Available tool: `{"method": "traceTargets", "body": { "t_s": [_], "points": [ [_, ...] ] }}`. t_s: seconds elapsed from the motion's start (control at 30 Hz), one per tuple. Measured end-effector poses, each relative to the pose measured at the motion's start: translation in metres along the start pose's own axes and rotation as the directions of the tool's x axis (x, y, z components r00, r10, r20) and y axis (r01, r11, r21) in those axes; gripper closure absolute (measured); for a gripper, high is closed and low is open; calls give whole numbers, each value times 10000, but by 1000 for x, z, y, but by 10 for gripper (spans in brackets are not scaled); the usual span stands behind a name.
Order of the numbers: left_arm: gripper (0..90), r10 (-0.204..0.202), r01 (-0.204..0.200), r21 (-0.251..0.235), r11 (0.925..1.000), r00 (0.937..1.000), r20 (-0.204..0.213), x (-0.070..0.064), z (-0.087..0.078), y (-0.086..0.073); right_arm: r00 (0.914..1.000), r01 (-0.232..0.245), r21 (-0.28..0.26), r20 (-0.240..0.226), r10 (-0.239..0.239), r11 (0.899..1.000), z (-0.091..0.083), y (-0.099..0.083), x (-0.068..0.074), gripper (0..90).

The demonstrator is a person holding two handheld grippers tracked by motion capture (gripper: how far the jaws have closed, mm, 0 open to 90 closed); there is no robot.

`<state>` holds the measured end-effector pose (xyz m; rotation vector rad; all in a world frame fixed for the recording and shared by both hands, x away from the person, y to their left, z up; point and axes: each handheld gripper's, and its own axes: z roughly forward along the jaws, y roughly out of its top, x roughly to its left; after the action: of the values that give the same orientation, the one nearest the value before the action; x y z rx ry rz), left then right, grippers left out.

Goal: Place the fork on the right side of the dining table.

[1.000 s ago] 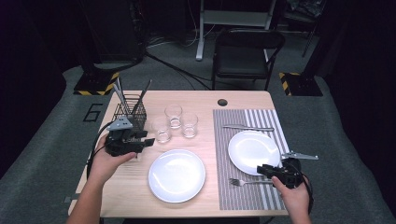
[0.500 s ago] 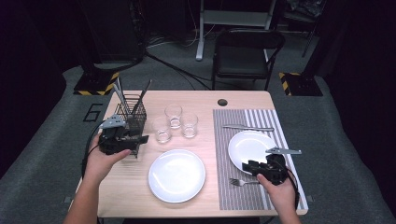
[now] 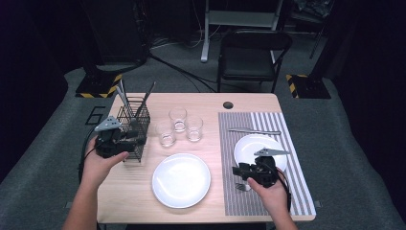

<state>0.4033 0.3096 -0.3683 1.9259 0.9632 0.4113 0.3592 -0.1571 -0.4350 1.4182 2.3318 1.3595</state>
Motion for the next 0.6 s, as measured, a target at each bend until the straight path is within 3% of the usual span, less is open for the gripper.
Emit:
{"method": "traceTargets", "body": {
  "t_s": [0.47, 0.6],
  "points": [
    [491, -126, 127, 150, 9998, 9999, -108, 3, -2, -3, 9938, 1073, 76, -306, -1070, 9942, 27, 11, 17, 536],
    [475, -90, 91, 124, 9999, 9999, -114, 2, -4, -4, 9888, 1463, -202, -265, -1469, 9890, 34, 19, 19, 518]
  ]
}}
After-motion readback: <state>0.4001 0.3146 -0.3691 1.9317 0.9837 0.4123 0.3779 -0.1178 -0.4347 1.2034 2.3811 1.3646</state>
